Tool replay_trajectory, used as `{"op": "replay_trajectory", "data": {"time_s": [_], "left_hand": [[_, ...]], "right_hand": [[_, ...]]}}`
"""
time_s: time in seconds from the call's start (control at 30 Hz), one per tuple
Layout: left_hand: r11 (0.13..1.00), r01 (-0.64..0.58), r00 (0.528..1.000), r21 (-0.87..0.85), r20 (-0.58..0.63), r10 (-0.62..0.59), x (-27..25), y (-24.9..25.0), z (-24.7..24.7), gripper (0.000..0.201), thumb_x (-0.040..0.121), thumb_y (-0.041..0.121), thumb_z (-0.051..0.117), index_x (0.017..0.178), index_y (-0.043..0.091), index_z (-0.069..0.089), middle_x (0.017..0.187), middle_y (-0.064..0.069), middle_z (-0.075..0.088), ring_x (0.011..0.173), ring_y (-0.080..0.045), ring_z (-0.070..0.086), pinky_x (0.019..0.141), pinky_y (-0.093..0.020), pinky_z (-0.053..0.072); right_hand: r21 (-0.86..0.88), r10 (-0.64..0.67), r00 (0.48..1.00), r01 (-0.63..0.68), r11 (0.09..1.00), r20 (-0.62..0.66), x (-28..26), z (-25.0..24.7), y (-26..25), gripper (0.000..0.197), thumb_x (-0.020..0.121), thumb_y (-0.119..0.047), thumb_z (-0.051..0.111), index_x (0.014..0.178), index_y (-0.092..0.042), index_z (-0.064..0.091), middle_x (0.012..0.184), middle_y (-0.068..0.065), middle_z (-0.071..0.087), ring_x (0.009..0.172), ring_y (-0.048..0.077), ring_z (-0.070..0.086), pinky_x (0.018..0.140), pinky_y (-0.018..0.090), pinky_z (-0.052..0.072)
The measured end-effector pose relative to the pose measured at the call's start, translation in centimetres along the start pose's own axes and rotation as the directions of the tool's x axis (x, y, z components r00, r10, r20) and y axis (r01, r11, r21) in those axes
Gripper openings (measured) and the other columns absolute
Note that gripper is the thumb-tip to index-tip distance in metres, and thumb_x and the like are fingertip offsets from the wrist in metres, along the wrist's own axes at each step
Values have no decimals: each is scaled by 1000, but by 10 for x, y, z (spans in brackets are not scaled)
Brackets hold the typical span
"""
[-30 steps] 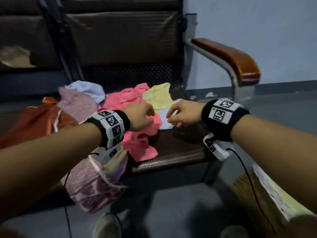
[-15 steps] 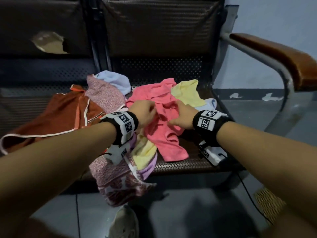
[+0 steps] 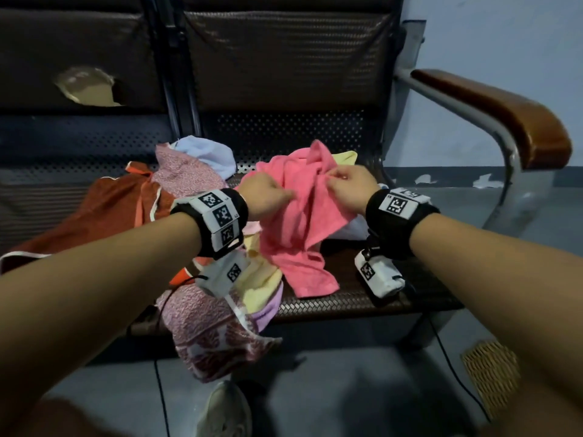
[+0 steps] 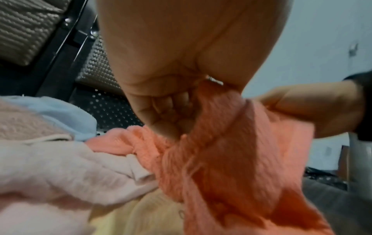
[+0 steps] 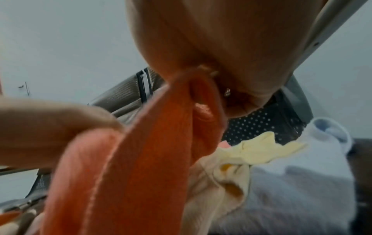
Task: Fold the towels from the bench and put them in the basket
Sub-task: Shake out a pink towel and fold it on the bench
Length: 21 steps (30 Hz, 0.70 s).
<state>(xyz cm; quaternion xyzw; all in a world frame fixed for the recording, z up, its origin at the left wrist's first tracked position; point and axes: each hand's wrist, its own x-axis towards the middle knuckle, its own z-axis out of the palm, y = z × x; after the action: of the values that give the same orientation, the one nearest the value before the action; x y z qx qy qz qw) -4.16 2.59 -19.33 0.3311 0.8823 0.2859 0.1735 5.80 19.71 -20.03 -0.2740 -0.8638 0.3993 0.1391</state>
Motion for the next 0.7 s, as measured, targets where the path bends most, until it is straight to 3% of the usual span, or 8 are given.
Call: {"op": "replay_trajectory", "data": {"time_s": [0.03, 0.1, 0.23, 0.3, 0.37, 0.53, 0.6, 0.7], "left_hand": [[993, -7, 1000, 121, 16, 5, 3, -2, 1, 36, 90, 44, 62, 73, 14, 72, 73, -7, 70, 74, -24, 67, 72, -34, 56], [965, -30, 999, 259, -25, 38, 4, 0, 4, 31, 83, 39, 70, 104, 16, 66, 98, -7, 69, 96, -26, 65, 84, -38, 54], [946, -272, 946, 177, -131, 296, 10, 22, 13, 89, 75, 21, 71, 152, 33, 27, 144, -12, 43, 128, -30, 47, 106, -42, 42], [867, -434, 895, 243, 4, 447, 15, 34, 18, 63, 78, 16, 69, 138, 27, 51, 135, -9, 55, 126, -29, 50, 102, -33, 41], [818, -452, 892, 356, 155, 425, 18, 43, 25, 13, 81, 17, 68, 92, 22, 64, 96, -4, 66, 101, -31, 63, 78, -29, 42], [811, -396, 918, 431, 156, 365, 22, 41, 37, 14, 85, 16, 66, 88, 16, 52, 83, -2, 60, 78, -26, 54, 67, -31, 37], [857, -410, 909, 313, 65, 411, 23, 44, 37, 15, 85, 7, 58, 84, 16, 46, 80, -5, 55, 75, -25, 48, 67, -31, 32], [854, -514, 841, 80, -147, 520, 16, 67, 39, 19, 87, 6, 56, 82, 18, 41, 70, 0, 49, 63, -16, 41, 59, -28, 29]], "right_hand": [[61, -7, 1000, 7, 998, 0, -1, -7, -3, 19, 95, -20, 52, 86, -25, 68, 82, -5, 65, 74, 15, 60, 59, 20, 47], [187, -32, 999, 29, 982, 13, -8, -18, -8, 27, 97, -15, 46, 81, -22, 65, 83, -1, 64, 77, 16, 59, 71, 28, 48], [302, -116, 993, 101, 948, 31, -29, -33, -17, 40, 97, -9, 37, 63, -21, 56, 60, -9, 53, 59, 3, 49, 60, 22, 40], [318, -141, 990, 126, 940, 26, -40, -41, -17, 44, 96, -11, 38, 57, -23, 54, 52, -14, 51, 52, 1, 48, 56, 20, 40], [337, -134, 990, 138, 931, -36, -49, -55, -17, 43, 94, -13, 40, 53, -23, 51, 51, -14, 49, 52, 2, 48, 55, 21, 39], [221, -48, 966, 107, 969, -255, -53, -97, -1, 38, 92, -35, 49, 56, -21, 56, 63, -4, 55, 67, 18, 54, 66, 37, 43], [-14, -13, 984, 11, 1000, -175, -57, -106, 17, 32, 87, -39, 61, 63, -18, 56, 63, -3, 56, 66, 18, 56, 64, 33, 44], [-298, 89, 993, -63, 952, 73, -67, -102, 41, 32, 83, -40, 71, 102, -17, 60, 96, 1, 65, 92, 20, 64, 82, 36, 51]]}}
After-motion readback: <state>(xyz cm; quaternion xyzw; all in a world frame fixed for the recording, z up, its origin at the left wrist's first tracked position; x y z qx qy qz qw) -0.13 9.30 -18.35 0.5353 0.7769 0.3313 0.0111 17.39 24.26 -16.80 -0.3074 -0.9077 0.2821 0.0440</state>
